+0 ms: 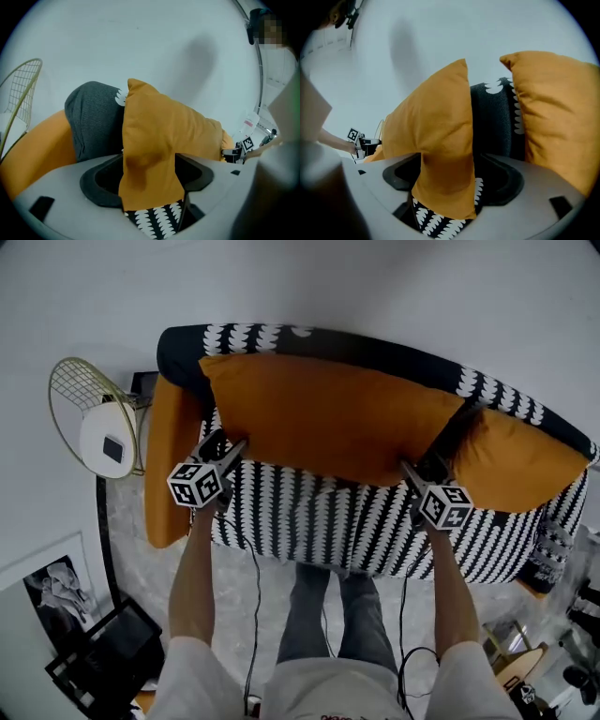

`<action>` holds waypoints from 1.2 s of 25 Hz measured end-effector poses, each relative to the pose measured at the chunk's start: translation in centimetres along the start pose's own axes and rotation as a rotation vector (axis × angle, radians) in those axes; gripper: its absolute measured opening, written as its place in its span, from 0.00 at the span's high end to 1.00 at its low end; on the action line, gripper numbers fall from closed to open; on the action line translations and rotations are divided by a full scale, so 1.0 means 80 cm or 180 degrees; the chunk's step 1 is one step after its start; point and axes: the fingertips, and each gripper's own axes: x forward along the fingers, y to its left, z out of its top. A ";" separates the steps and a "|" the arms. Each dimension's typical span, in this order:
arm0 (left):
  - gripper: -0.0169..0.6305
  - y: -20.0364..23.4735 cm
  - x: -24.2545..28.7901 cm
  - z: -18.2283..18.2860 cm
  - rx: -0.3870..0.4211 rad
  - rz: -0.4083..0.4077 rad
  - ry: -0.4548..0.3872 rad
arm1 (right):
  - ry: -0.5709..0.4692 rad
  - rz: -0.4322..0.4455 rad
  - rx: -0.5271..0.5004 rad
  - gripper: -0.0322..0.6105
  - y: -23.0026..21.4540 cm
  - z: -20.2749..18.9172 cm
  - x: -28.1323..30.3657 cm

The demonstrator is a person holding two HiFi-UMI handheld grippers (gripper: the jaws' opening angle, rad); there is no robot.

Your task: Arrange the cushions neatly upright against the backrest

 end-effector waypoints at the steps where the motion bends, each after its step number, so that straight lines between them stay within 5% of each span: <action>1: 0.45 -0.002 -0.009 -0.001 -0.0004 0.0029 -0.0025 | -0.0008 -0.0025 0.0022 0.36 -0.001 -0.002 -0.009; 12: 0.45 -0.118 -0.053 0.044 0.0250 -0.0083 -0.0552 | -0.0259 0.0031 -0.0099 0.37 0.078 0.012 -0.079; 14: 0.49 -0.150 -0.061 0.056 0.0342 -0.0129 -0.0650 | -0.0357 0.0036 -0.0224 0.49 0.095 0.029 -0.097; 15: 0.64 -0.167 -0.066 0.063 0.0401 -0.0163 -0.0709 | -0.0413 0.0026 -0.0283 0.66 0.102 0.038 -0.106; 17: 0.88 -0.201 -0.078 0.076 0.0512 -0.0232 -0.0811 | -0.0521 0.0044 -0.0374 0.84 0.117 0.057 -0.126; 30: 0.93 -0.397 -0.166 0.129 0.1038 -0.0370 -0.1153 | -0.1162 0.0505 -0.0839 0.91 0.213 0.167 -0.252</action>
